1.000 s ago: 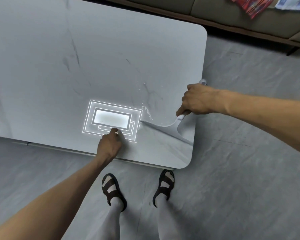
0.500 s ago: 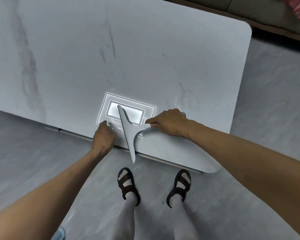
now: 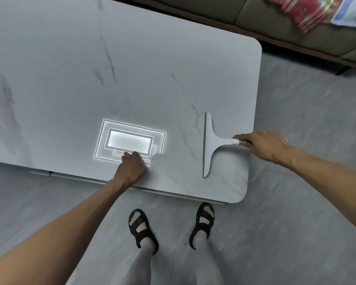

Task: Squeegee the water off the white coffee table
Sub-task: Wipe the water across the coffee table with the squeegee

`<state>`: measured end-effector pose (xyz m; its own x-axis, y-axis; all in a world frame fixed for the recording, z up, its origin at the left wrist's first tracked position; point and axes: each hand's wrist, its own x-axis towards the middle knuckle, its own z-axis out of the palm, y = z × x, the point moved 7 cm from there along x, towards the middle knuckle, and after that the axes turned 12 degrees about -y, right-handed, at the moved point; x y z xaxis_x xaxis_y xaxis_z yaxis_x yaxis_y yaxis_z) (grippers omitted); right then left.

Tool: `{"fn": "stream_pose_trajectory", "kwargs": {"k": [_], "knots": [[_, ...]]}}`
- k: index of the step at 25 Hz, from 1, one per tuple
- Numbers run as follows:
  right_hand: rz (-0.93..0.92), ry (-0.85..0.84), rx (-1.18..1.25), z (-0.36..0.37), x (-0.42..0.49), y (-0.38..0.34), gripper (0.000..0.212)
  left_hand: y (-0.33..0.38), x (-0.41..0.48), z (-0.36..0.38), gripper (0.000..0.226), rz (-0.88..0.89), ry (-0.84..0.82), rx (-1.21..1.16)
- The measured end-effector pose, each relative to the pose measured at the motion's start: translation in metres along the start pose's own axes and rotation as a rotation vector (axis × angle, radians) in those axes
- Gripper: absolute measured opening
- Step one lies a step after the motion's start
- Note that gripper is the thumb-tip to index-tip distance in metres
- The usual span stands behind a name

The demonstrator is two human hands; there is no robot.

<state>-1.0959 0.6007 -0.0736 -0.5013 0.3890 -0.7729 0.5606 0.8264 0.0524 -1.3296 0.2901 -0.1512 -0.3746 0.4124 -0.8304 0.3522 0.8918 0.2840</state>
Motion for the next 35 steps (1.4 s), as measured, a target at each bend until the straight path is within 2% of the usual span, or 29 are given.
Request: {"fn": "stream_pose_trajectory", "kwargs": {"k": [3, 5, 8, 12, 16, 19, 22, 25, 27, 30, 35], "knots": [[0.059, 0.017, -0.064, -0.021, -0.013, 0.004, 0.032, -0.012, -0.01, -0.013, 0.03, 0.049, 0.01, -0.06], [0.0, 0.04, -0.031, -0.039, -0.021, -0.02, 0.029, -0.026, -0.017, -0.023, 0.036, 0.038, 0.031, -0.147], [-0.215, 0.024, -0.059, -0.049, -0.016, -0.096, 0.03, -0.043, -0.025, -0.038, 0.04, -0.027, 0.12, -0.285], [-0.551, -0.104, -0.157, -0.013, 0.009, -0.218, 0.035, -0.069, -0.024, -0.051, 0.047, -0.161, 0.241, -0.408], [-0.706, -0.139, -0.283, 0.01, 0.037, -0.255, 0.037, -0.074, -0.019, -0.045, 0.051, -0.215, 0.247, -0.433], [-0.705, -0.051, -0.275, -0.016, 0.067, -0.222, 0.037, -0.043, -0.011, -0.039, 0.051, -0.228, 0.246, -0.404], [-0.569, 0.026, -0.122, -0.061, 0.101, -0.151, 0.035, 0.013, 0.006, -0.041, 0.035, -0.165, 0.314, -0.313], [-0.418, 0.039, 0.011, -0.085, 0.116, -0.072, 0.034, 0.076, 0.03, -0.037, 0.033, -0.032, 0.308, -0.083], [-0.34, 0.06, 0.06, -0.083, 0.113, -0.022, 0.033, 0.115, 0.049, -0.026, 0.047, 0.011, 0.226, 0.025], [-0.209, 0.125, 0.117, -0.068, 0.095, 0.047, 0.036, 0.15, 0.072, -0.005, 0.074, -0.037, 0.114, -0.025], [-0.062, 0.151, 0.13, -0.064, 0.057, 0.115, 0.034, 0.159, 0.085, 0.01, 0.092, -0.165, 0.003, -0.008]]}}
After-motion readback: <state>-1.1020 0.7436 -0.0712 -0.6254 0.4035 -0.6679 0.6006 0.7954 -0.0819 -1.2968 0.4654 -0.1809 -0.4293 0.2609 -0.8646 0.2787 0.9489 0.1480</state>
